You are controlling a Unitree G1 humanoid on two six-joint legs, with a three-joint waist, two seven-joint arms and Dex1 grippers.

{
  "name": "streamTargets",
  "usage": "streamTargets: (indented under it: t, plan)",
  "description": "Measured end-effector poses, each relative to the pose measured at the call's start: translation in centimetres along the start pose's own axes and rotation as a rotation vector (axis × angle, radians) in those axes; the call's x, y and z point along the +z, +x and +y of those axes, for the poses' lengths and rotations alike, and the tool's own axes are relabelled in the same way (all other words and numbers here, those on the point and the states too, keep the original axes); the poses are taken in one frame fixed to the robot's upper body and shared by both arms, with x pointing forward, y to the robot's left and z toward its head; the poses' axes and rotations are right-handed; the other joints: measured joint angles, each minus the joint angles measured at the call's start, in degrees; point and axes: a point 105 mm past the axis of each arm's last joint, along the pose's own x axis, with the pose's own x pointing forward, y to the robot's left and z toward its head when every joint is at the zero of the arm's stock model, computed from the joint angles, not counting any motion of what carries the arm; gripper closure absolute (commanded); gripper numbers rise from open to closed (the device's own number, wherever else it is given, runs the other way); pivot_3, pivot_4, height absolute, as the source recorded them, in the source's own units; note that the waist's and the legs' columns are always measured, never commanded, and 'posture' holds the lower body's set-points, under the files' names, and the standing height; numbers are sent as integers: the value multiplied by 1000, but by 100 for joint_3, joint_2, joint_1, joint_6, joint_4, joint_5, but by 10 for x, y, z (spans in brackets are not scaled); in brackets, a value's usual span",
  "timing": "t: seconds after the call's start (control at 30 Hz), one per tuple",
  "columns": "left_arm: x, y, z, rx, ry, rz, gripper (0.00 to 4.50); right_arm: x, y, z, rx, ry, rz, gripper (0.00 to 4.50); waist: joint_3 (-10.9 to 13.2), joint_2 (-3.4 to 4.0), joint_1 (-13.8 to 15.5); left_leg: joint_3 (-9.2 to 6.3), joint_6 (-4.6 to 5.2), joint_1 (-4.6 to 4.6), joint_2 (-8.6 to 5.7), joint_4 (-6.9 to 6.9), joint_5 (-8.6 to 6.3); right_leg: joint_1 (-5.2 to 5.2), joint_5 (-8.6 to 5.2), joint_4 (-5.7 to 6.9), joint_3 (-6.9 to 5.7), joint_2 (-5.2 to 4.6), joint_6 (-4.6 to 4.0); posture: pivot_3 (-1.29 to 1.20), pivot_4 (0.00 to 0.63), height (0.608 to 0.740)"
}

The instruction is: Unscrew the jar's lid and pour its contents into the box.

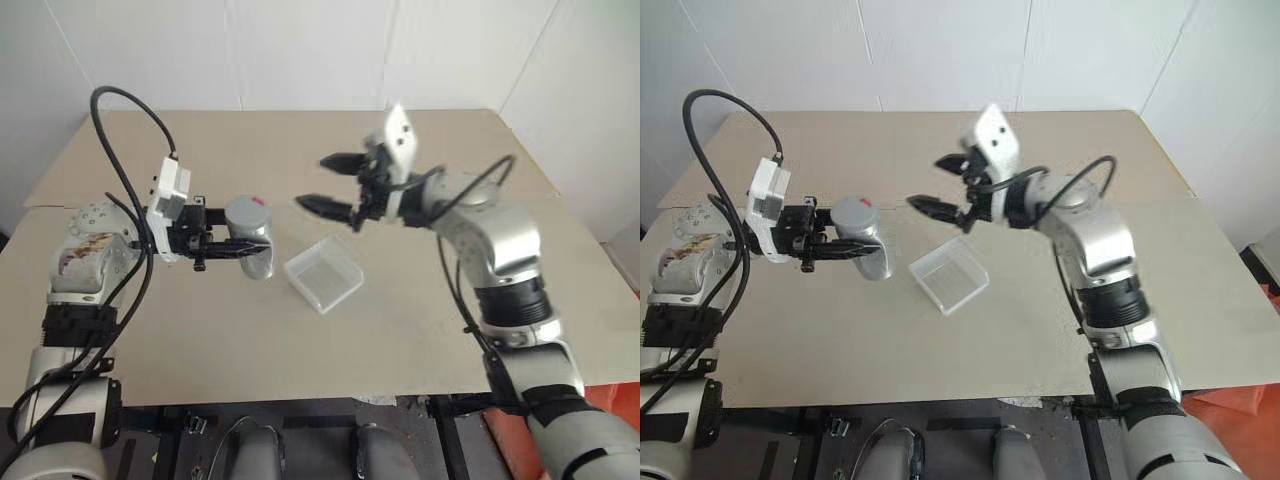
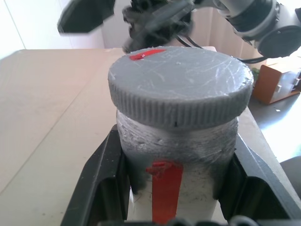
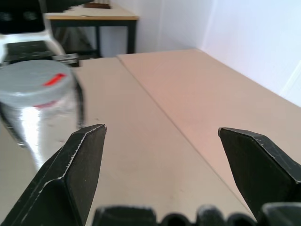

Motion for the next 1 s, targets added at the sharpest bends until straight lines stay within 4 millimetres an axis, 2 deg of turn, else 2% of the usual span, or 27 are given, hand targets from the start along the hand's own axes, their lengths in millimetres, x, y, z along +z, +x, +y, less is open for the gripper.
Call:
streamTargets:
  t: [0.17,0.33,0.7,0.87,1.0]
  plan:
    - [0,1,-1,-8,1,-2,2511,-2,-4,3,16,-11,9,40,0,0,-49,1,0,2,0,0,0,-1,0,1,3,0,0,0,150,740]
    - [-1,2,0,-8,-2,-6,2511,17,-5,20,78,-74,-42,40,0,0,-38,1,0,0,0,0,0,-1,0,1,3,0,0,0,150,740]
    - [5,13,3,-29,10,-37,2511,38,29,59,184,-46,-127,40,0,0,-27,0,0,0,0,0,0,-1,0,4,2,0,0,0,150,740]
    - [4,13,3,-31,8,-37,2511,39,42,70,212,-33,-132,40,0,0,-25,0,0,1,0,0,0,-1,0,4,2,0,0,0,150,740]
    - [4,13,3,-33,6,-36,2511,32,50,64,202,2,-104,40,0,0,-25,0,0,0,0,0,0,-1,0,5,2,0,0,0,150,740]
